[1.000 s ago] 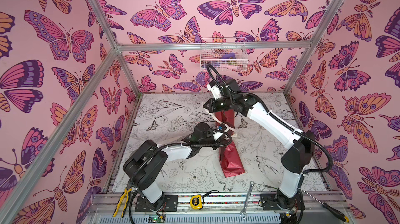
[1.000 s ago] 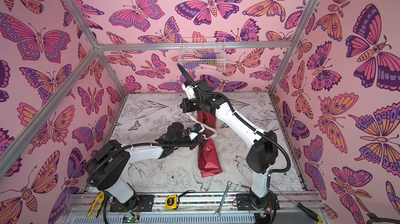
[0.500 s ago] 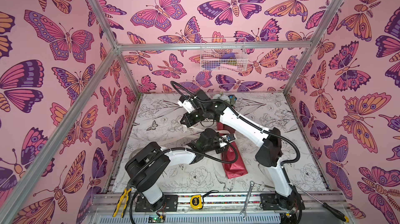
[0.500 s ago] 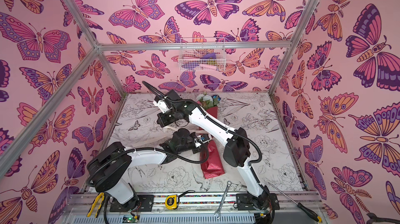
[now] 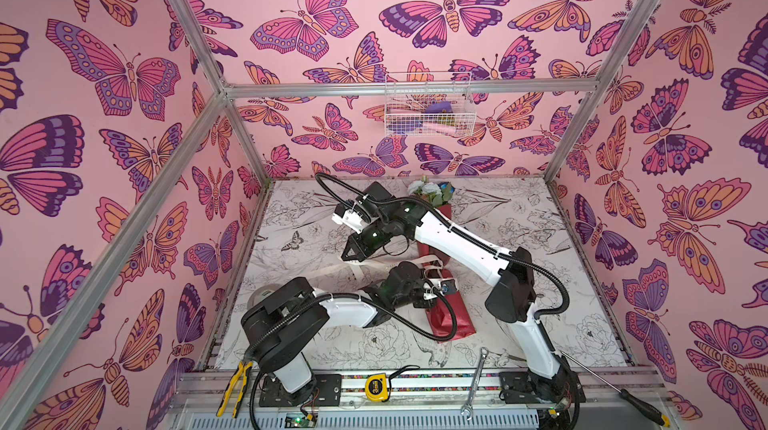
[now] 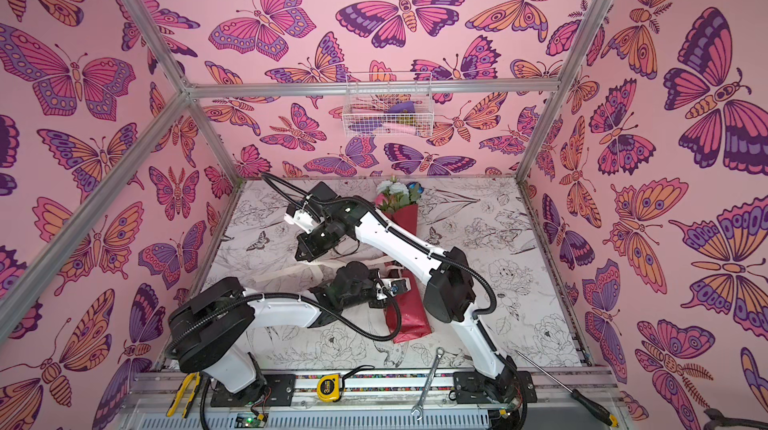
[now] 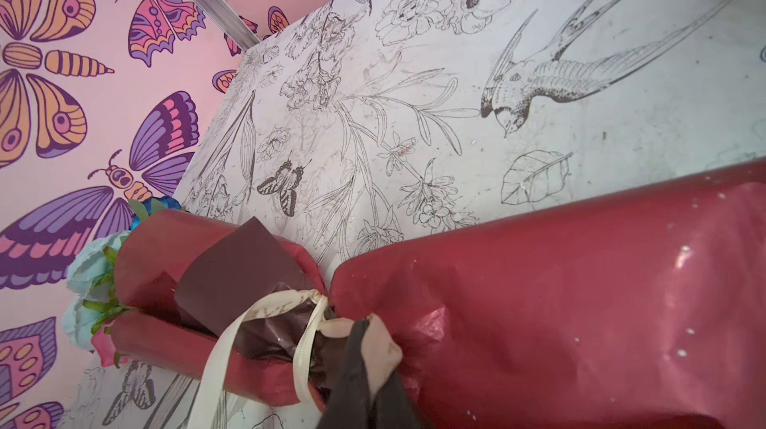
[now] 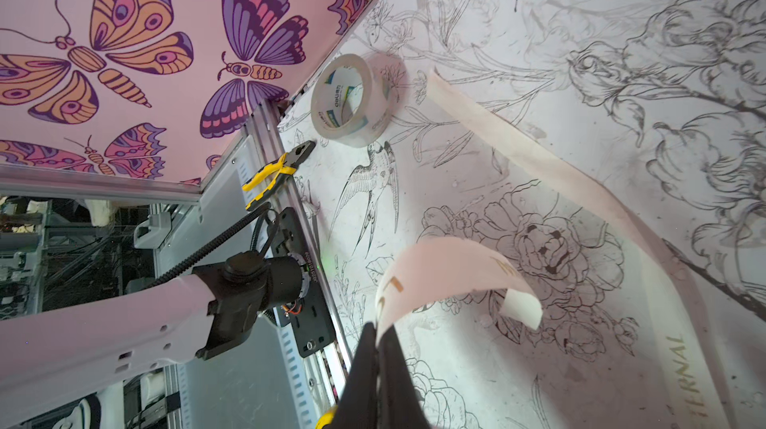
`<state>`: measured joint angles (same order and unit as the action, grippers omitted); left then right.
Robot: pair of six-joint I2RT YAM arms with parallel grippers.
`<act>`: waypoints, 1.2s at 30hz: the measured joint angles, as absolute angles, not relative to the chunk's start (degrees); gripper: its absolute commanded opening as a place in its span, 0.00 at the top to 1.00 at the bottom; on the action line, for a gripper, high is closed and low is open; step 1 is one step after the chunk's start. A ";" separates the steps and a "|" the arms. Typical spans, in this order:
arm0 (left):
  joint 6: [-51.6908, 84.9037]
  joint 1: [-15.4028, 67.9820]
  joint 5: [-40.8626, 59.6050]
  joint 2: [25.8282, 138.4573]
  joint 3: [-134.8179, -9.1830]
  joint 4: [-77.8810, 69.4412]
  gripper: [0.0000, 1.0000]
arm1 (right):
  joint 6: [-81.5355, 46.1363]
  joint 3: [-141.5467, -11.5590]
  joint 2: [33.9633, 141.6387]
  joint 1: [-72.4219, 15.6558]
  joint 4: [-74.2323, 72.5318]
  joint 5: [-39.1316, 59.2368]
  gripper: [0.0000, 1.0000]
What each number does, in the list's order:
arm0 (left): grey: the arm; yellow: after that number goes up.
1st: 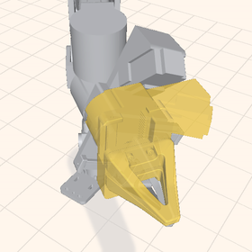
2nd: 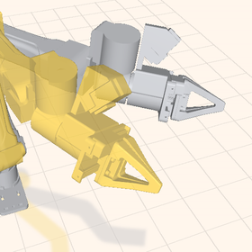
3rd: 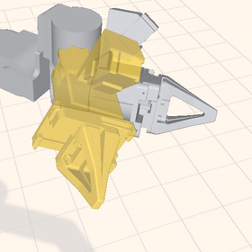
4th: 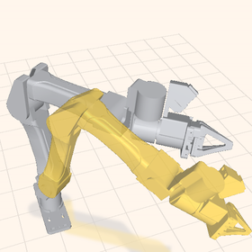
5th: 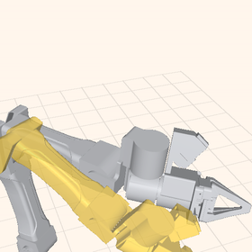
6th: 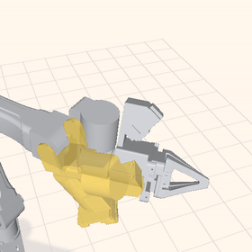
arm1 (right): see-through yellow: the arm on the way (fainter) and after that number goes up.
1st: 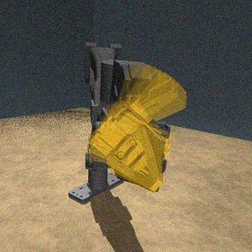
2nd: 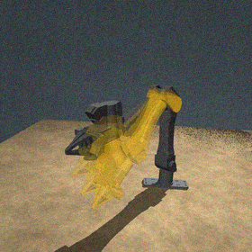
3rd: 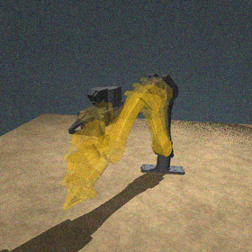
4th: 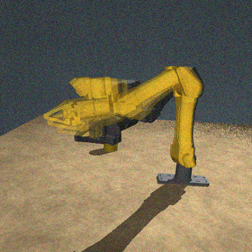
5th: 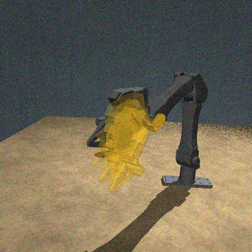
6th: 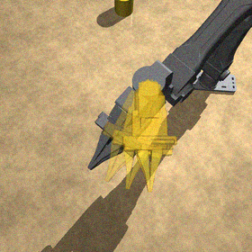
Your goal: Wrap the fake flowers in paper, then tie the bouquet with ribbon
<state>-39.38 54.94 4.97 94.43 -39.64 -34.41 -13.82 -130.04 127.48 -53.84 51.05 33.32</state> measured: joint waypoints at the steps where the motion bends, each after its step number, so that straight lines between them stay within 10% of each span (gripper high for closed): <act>1: -40.05 55.40 4.38 94.52 -39.64 -34.48 1.00 | -13.41 -130.10 127.59 -54.08 51.77 33.65 0.71; 4: -41.54 56.60 2.44 95.11 -39.64 -34.57 1.00 | -12.14 -130.13 127.74 -54.54 54.17 34.11 0.57; 17: -40.77 56.90 0.14 95.74 -39.64 -36.34 1.00 | -14.39 -126.87 122.78 -50.57 55.92 23.51 0.53; 36: -23.29 47.27 12.84 95.70 -48.95 -25.15 1.00 | -25.76 -65.08 71.99 -29.39 30.61 6.48 0.55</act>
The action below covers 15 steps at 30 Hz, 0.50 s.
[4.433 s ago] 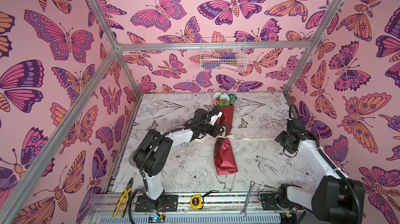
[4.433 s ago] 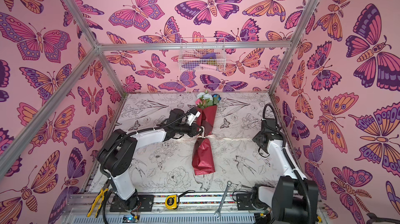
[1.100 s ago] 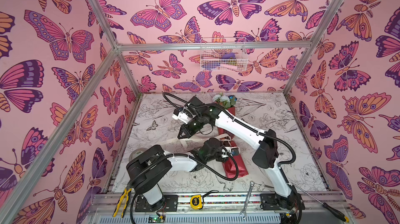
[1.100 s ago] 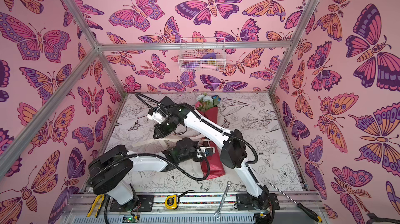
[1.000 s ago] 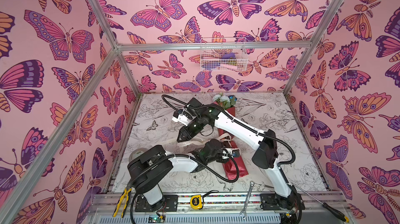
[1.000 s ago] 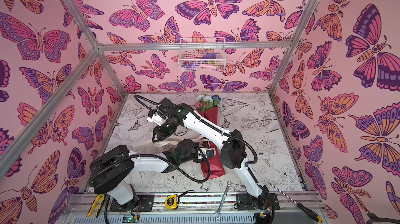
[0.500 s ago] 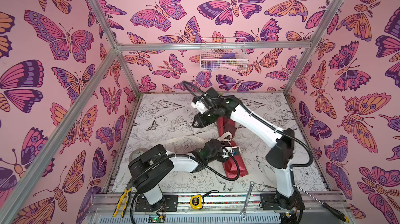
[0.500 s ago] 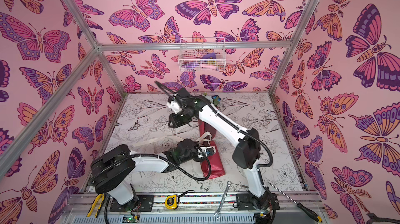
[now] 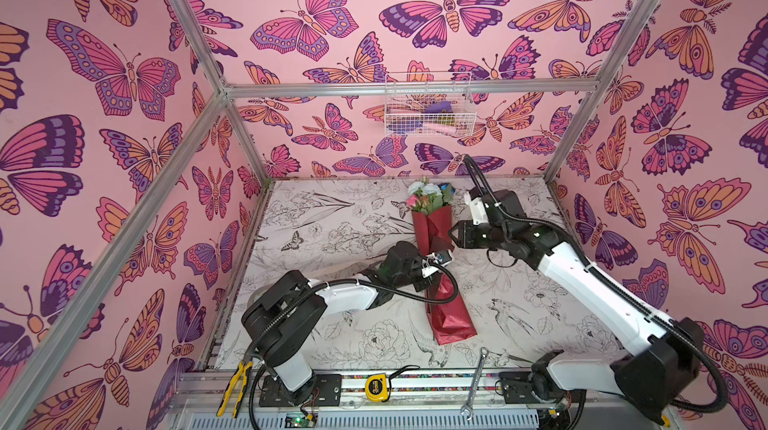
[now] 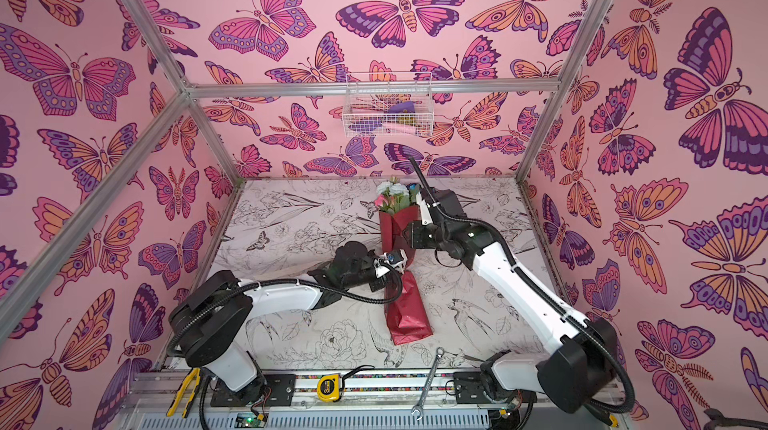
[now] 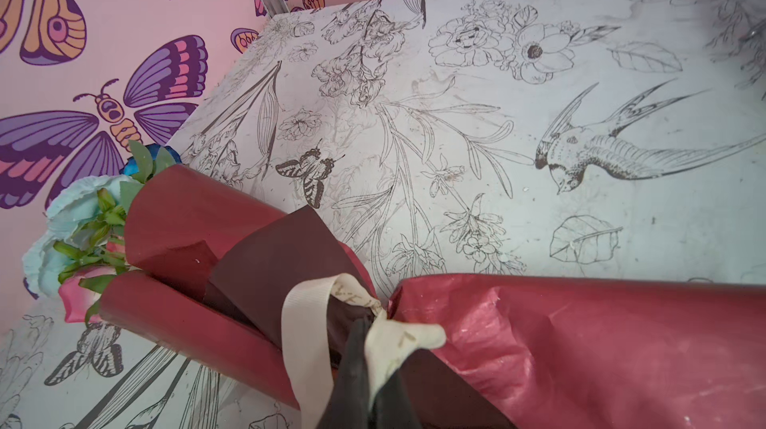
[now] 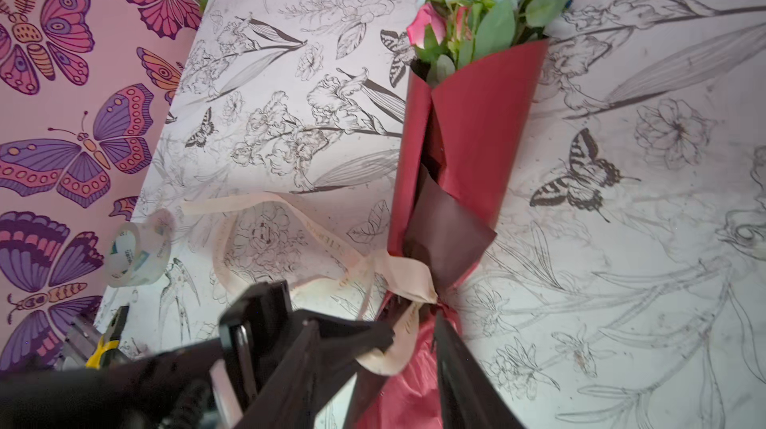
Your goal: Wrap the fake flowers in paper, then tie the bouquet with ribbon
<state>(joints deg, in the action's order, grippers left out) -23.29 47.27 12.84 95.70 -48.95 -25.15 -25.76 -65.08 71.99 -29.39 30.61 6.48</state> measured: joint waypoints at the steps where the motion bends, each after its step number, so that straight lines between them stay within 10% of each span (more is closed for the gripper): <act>1: -22.55 46.78 13.78 95.70 -49.76 -24.12 1.00 | -25.74 -62.24 69.93 -29.41 29.56 5.96 0.57; 15: -15.94 43.99 21.45 96.71 -54.43 -16.29 1.00 | -25.89 -39.40 60.16 -37.74 15.57 3.51 0.59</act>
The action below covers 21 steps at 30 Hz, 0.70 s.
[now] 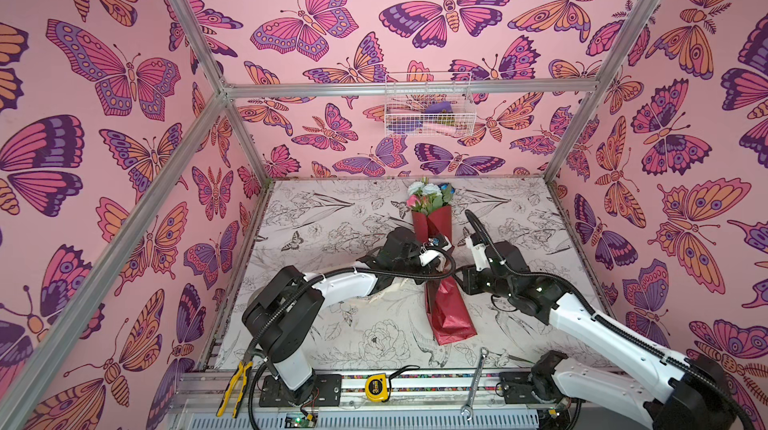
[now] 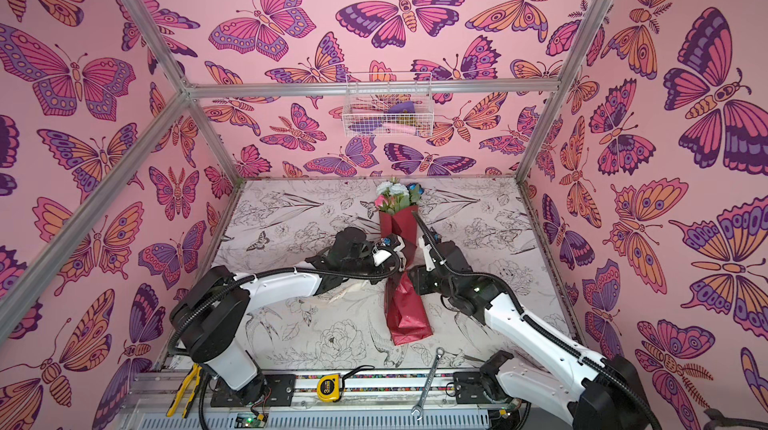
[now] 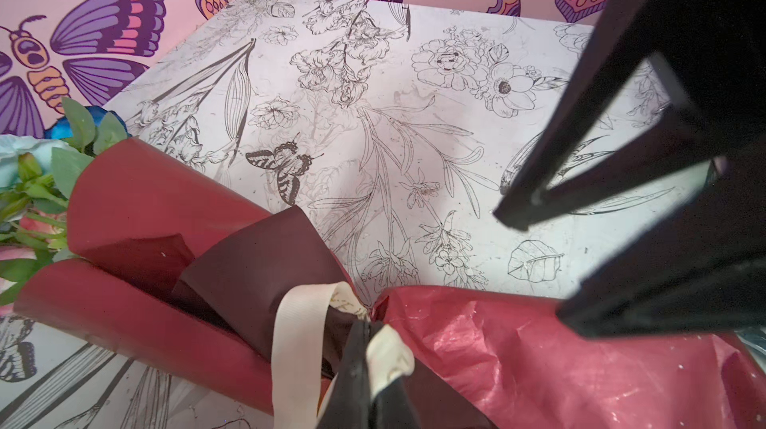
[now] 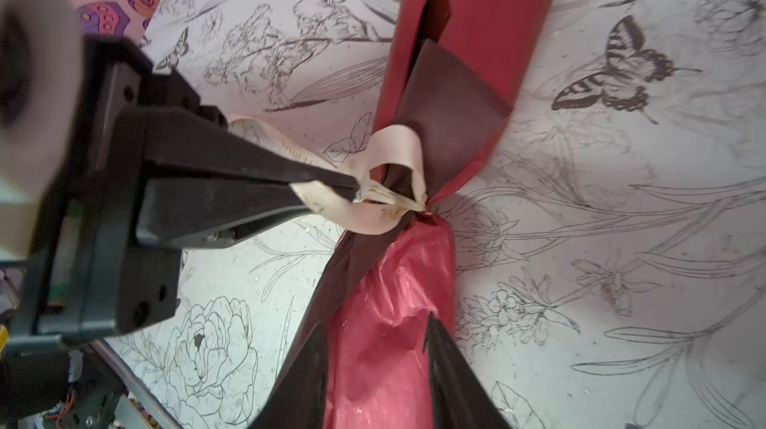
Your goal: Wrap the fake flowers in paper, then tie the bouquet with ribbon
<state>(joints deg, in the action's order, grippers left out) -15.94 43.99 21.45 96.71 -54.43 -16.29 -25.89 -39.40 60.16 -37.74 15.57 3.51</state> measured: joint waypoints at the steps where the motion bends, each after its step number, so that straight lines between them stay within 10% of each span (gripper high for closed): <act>1: -15.70 43.99 21.61 96.71 -54.43 -16.14 1.00 | -25.87 -39.40 60.88 -38.48 14.55 3.09 0.59; 13: -13.80 43.88 22.74 96.79 -54.54 -14.94 1.00 | -25.43 -39.40 70.19 -39.20 5.72 1.04 0.61; 21: -13.80 43.72 23.14 96.88 -54.57 -14.94 1.00 | -25.19 -39.40 73.58 -39.22 2.37 -0.80 0.89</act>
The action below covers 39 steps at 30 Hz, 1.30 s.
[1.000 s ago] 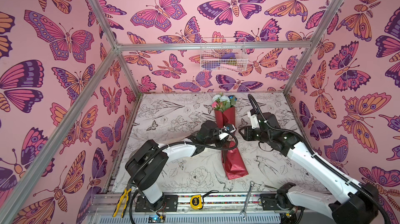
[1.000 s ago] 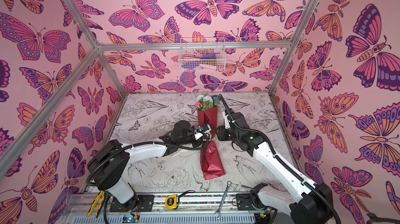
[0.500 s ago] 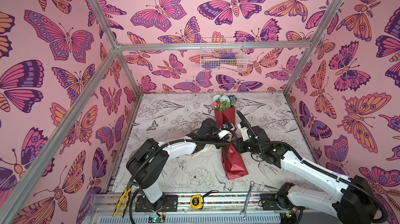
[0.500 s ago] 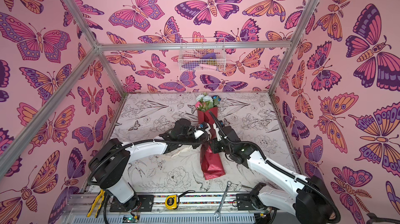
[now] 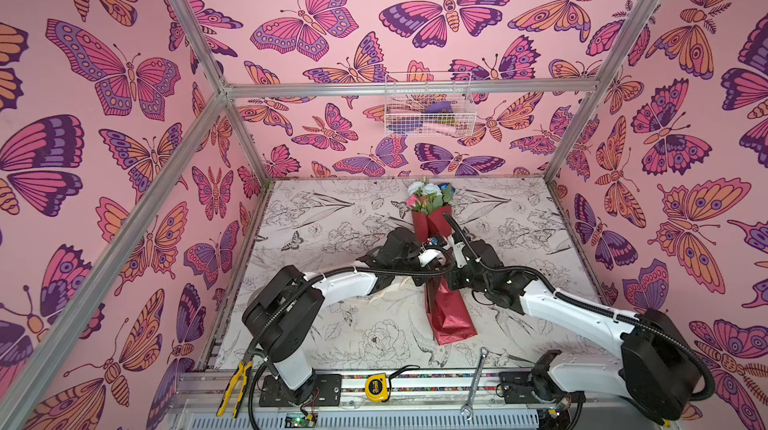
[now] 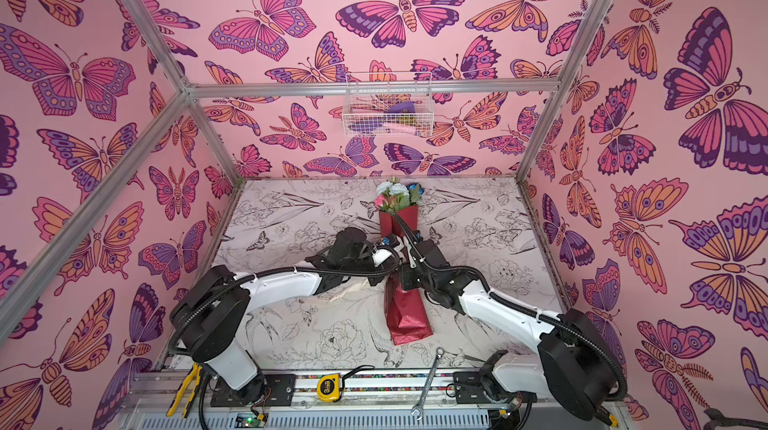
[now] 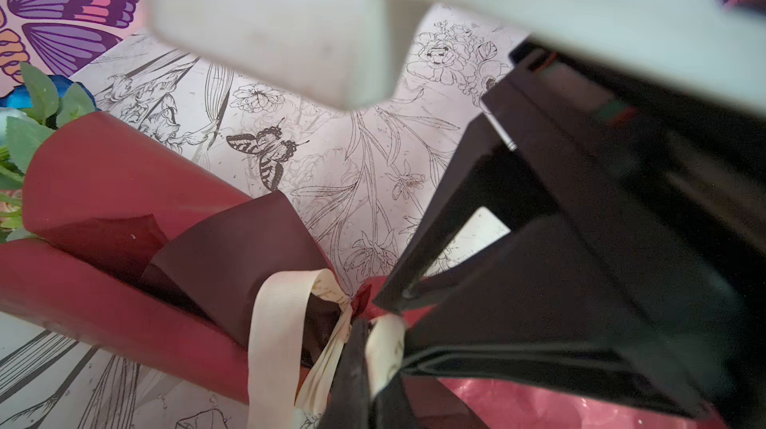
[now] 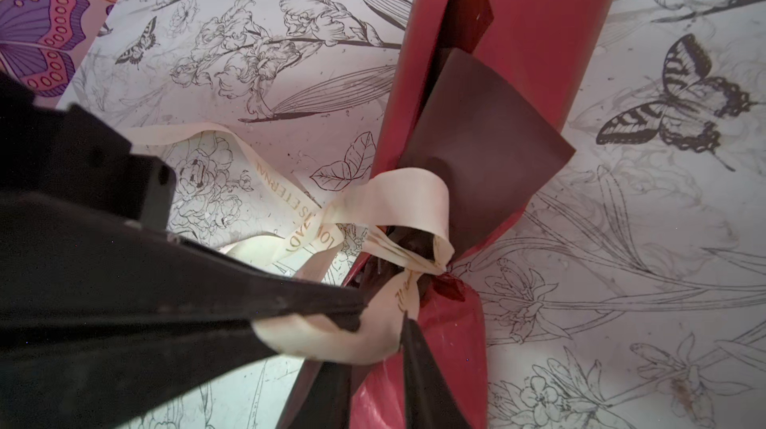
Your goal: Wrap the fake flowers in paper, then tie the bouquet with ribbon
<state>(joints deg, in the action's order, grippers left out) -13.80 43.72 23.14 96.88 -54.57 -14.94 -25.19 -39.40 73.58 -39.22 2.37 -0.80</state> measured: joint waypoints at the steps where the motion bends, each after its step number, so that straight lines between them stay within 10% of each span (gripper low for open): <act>1: -13.80 43.72 23.16 96.90 -54.57 -14.90 1.00 | -25.30 -39.42 73.82 -39.22 1.96 -1.13 0.93; 10: -12.82 42.74 23.51 97.43 -54.54 -14.90 0.68 | -25.50 -39.42 74.15 -39.22 -0.21 -3.75 1.00; 27: -12.56 41.95 23.51 98.37 -52.86 -14.92 0.47 | -25.74 -39.35 74.15 -39.22 -1.76 -4.47 1.00; 34: -11.88 41.85 21.89 98.37 -51.37 -15.90 0.52 | -25.74 -39.35 74.17 -39.22 -2.00 -4.47 1.00; 39: -10.50 41.23 21.23 98.37 -50.72 -16.64 0.83 | -25.76 -39.29 74.28 -39.22 -2.07 -4.47 1.00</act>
<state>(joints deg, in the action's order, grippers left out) -10.50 41.23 21.23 98.37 -50.72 -16.64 -25.76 -39.29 74.28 -39.22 -2.07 -4.47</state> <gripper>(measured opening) 0.259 0.055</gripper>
